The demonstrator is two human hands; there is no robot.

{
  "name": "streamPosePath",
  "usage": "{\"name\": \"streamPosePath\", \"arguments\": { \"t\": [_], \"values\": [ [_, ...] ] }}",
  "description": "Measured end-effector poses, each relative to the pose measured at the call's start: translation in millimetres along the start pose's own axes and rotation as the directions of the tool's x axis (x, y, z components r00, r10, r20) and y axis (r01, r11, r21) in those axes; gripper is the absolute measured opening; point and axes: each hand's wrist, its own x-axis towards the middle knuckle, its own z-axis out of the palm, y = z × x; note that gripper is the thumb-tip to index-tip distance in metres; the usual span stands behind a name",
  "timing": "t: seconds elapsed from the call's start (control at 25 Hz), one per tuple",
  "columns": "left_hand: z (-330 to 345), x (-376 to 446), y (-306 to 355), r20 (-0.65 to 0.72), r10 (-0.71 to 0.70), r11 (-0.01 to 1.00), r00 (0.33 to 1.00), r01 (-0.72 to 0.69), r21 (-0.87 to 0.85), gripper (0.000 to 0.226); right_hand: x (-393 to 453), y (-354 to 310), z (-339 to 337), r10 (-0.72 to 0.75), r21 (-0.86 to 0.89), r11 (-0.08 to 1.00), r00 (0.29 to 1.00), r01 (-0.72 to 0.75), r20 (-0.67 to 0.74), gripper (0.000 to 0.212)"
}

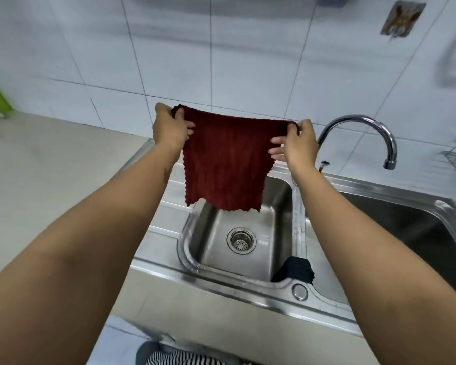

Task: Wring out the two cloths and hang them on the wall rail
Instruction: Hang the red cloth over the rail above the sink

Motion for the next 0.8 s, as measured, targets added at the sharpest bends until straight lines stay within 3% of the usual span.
{"name": "streamPosePath", "arguments": {
  "t": [0.24,0.48,0.8],
  "values": [
    [-34.8,61.7,18.7,0.023,0.105,0.991,0.994,-0.103,-0.082,0.014,6.7,-34.5,70.3,-0.042,0.138,0.989,0.996,0.054,-0.083,0.026],
    [-69.4,145.0,50.9,0.104,0.267,0.964,0.958,-0.265,-0.034,0.006,28.7,-81.8,158.7,-0.097,0.231,0.962,0.976,0.142,-0.197,0.02],
    [-72.0,239.5,96.8,0.08,0.485,0.874,0.871,-0.483,-0.048,0.005,91.9,-148.3,229.3,-0.309,0.173,0.915,0.908,0.365,-0.283,0.017]
  ]
}}
